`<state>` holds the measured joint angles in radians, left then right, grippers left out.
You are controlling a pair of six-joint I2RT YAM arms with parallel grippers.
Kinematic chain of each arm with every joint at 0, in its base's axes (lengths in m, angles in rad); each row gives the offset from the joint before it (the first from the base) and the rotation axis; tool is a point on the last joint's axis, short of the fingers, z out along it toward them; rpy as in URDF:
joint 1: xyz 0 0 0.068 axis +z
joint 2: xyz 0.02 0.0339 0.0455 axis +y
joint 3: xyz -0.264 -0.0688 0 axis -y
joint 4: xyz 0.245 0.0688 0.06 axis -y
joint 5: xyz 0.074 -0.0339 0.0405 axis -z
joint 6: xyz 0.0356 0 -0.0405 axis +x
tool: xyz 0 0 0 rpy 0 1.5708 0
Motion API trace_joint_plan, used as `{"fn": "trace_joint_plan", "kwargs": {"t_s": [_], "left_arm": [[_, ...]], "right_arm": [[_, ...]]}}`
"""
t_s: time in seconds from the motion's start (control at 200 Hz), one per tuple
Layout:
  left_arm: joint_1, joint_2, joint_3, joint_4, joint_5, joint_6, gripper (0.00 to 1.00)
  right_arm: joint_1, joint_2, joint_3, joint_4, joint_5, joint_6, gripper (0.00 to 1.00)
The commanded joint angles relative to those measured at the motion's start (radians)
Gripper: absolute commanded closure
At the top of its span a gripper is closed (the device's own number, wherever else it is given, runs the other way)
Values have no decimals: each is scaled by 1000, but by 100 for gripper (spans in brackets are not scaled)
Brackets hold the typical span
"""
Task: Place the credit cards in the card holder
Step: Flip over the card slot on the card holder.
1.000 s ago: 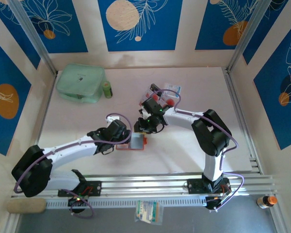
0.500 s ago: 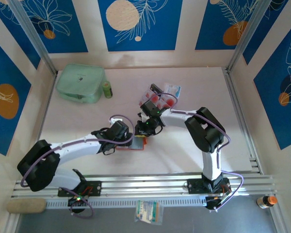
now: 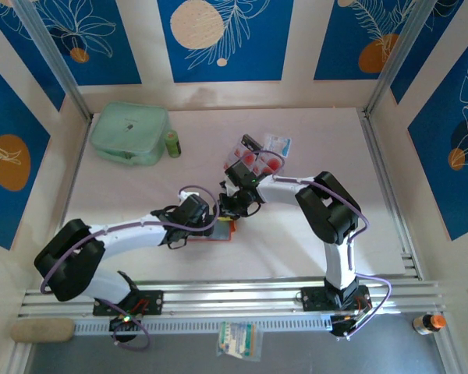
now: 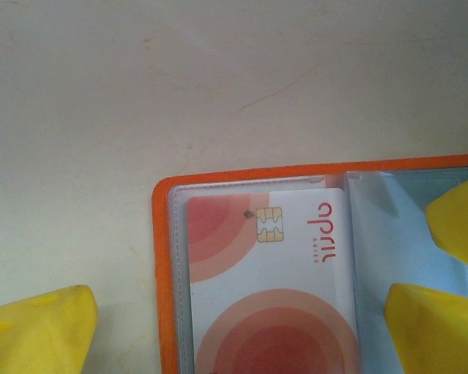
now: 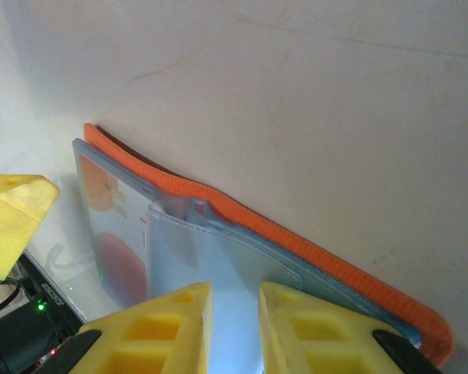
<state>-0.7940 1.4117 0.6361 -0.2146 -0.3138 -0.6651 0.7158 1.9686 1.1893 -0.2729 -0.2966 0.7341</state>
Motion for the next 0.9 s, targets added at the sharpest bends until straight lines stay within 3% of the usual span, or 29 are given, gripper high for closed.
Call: {"fn": "trace_joint_plan", "kwargs": {"t_s": [0.0,0.49,0.895], "left_arm": [[4,19,-28,20,9,-1,9],[5,18,-49,47,22,-16,14],[5,7,-52,43,15,-21,15]], "right_arm": [[4,-10,24,-16,-27,10,77],[-4,-99,-64,8,28,53,57],[-6,-17,-33,30,-12,63,56]]}}
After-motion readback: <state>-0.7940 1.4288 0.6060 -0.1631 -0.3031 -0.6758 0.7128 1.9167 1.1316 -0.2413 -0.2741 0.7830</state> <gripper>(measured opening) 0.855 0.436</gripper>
